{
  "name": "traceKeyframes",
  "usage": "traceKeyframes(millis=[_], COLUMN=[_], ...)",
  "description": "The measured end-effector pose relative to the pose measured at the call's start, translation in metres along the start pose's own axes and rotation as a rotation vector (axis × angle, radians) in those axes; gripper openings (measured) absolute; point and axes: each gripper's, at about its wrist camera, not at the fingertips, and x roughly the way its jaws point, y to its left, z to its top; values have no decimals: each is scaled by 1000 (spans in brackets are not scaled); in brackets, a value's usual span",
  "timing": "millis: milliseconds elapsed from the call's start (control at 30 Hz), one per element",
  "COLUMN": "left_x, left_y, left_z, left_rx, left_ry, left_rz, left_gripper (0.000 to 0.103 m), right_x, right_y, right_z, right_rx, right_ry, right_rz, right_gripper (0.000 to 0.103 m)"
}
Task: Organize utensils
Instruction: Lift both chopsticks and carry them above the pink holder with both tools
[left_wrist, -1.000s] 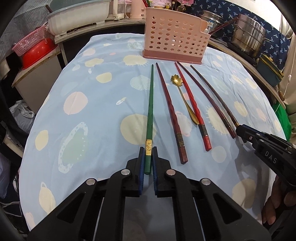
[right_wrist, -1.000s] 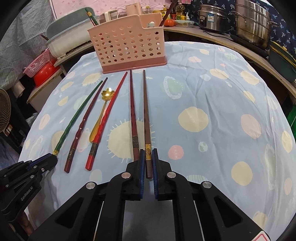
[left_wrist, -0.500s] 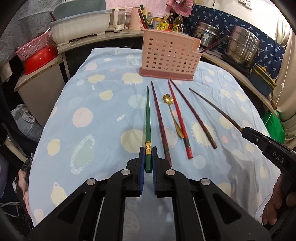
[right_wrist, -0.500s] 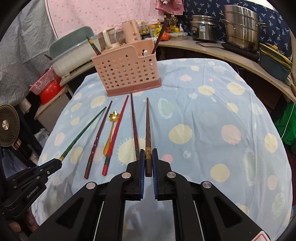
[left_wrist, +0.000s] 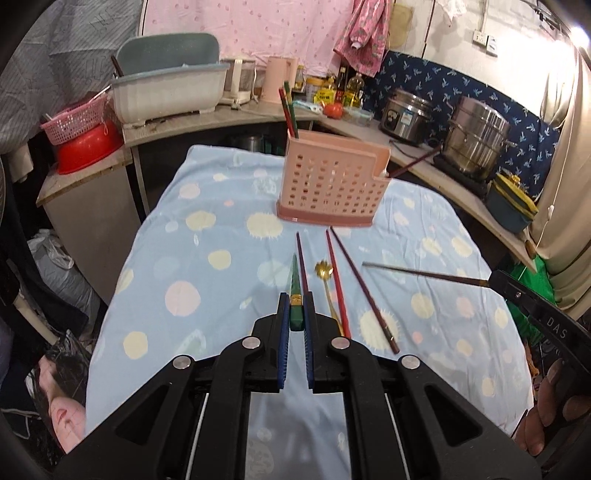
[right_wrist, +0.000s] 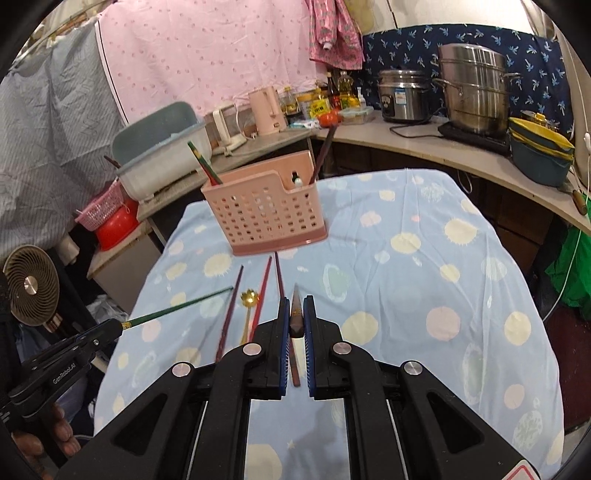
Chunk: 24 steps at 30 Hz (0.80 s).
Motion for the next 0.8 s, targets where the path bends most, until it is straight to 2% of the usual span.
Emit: traceKeyframes(millis=[333,800], left_x=[-17,-28], left_y=[-13,-29], left_z=[48,99], left_rx=[26,57], left_ry=[-107,-186], left_rz=[-4,-24], left_gripper=[7,7], right_x=[-21,-27], right_y=[8,9], right_z=[40,87], right_rx=[-7,4], right_ry=[-98,-169], right_rz=[22,37], right_gripper=[7,7])
